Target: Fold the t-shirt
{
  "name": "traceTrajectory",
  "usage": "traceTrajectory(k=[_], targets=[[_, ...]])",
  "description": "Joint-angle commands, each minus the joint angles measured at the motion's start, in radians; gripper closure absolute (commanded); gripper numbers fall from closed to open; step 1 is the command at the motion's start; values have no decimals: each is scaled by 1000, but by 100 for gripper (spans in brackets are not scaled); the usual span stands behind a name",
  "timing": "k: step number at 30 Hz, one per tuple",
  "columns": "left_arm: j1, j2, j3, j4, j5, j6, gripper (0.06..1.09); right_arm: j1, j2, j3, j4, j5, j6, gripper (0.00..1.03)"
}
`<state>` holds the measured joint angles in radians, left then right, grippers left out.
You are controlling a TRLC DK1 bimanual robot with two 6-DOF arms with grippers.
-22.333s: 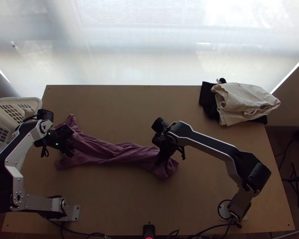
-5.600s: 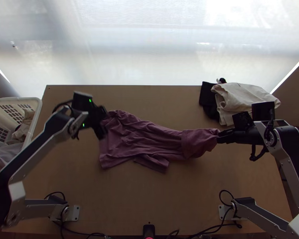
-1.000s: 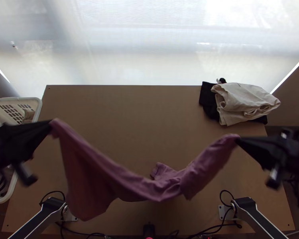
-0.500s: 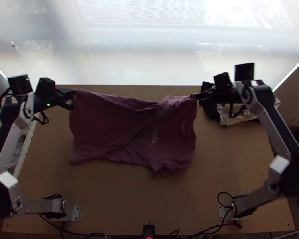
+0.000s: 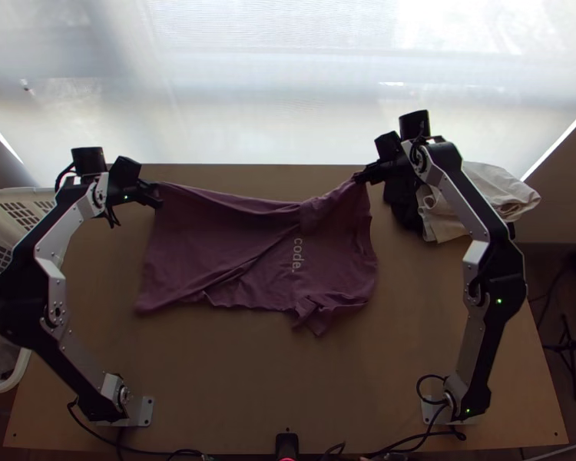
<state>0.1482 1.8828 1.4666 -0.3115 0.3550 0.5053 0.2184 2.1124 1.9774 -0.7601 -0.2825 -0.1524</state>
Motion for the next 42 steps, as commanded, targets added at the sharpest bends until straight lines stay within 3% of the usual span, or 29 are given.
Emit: traceTrajectory(k=[1,4,7,13,17,27,37,42], targets=[[-9,165,189,-6,-65,-17,105,-4,100,170,1,106,28,99],[1,207,230,-9,-85,-34,105,-22,153,239,-28,114,42,99],[-19,246,230,-52,-87,-4,105,-13,268,311,-166,89,-4,99],[-45,283,230,-109,-97,15,105,-5,299,293,-205,89,-12,99],[-62,223,196,-221,-90,45,105,21,213,202,-248,88,-21,99],[-133,-99,-26,-221,-31,65,105,130,-37,-55,-234,65,-19,100],[-73,-263,-250,-222,-33,294,105,70,-209,-299,-235,65,-56,100],[-30,-294,-299,-225,-33,354,105,42,-255,-385,-239,65,-67,100]])
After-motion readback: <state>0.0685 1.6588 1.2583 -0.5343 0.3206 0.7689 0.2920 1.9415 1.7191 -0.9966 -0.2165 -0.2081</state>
